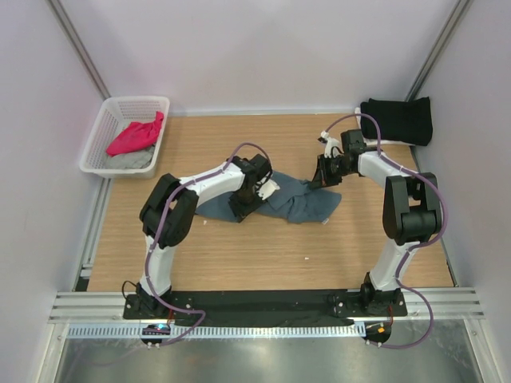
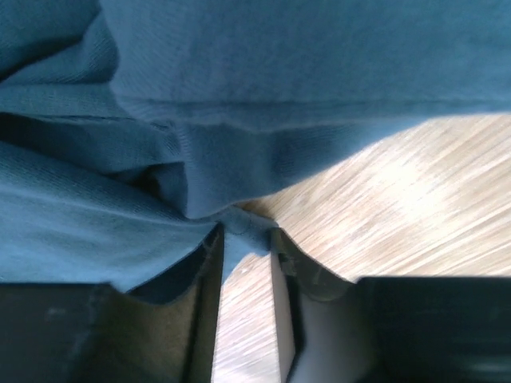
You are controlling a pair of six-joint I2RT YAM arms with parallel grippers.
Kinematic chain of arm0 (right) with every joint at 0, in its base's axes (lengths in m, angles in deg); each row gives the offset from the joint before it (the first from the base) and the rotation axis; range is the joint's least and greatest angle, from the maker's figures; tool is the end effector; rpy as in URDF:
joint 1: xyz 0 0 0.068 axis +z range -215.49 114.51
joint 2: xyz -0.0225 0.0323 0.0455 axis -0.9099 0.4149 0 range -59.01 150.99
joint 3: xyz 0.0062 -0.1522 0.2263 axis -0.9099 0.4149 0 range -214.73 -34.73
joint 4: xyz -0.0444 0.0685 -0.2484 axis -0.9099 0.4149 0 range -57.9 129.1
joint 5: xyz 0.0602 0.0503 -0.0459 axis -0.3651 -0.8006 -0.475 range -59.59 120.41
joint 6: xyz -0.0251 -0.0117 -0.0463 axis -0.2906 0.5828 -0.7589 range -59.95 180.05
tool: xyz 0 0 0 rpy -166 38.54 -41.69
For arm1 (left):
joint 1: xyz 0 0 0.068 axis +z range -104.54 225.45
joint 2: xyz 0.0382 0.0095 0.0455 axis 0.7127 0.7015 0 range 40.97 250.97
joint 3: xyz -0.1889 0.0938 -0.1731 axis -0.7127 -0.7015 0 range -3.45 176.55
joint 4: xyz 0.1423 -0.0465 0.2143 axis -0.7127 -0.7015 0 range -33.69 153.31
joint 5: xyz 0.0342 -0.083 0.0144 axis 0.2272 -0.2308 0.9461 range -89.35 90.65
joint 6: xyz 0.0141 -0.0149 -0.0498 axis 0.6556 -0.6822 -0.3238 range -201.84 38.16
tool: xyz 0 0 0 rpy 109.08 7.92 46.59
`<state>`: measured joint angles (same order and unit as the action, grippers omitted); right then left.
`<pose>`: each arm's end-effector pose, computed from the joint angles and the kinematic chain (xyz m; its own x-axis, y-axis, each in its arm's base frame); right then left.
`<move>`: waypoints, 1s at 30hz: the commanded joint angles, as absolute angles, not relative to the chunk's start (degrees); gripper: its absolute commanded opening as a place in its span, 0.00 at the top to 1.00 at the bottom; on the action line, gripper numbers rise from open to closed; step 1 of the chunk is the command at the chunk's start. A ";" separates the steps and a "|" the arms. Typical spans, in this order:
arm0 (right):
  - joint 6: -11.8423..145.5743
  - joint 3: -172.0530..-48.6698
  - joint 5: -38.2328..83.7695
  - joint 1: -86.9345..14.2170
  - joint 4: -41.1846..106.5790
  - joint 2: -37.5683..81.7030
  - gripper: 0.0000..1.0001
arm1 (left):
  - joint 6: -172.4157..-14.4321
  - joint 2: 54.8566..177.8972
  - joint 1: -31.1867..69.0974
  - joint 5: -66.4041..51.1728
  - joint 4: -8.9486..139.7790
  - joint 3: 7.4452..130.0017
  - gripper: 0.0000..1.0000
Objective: Fold and stack the t-shirts
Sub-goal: Flatten the tshirt out
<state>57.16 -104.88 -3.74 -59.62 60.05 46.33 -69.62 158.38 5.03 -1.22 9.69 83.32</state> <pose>0.3674 0.0578 0.1836 -0.8693 -0.1313 -0.4765 -0.3812 0.7917 0.4774 0.2991 -0.2563 0.1657 -0.6025 0.7913 -0.1046 0.7962 0.6049 -0.0105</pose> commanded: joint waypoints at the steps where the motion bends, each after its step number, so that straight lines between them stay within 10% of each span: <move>1: 57.59 -105.21 -3.96 -59.86 58.03 43.82 0.99 | -69.98 157.87 5.11 -0.50 9.79 82.86 0.74; 5: 57.68 -106.35 -3.43 -60.04 57.85 43.64 0.98 | -69.80 157.69 5.20 0.12 9.79 83.04 1.00; 30: 62.51 -144.14 -7.82 -75.15 65.67 32.31 0.99 | -49.26 126.67 9.16 22.17 14.27 106.85 1.00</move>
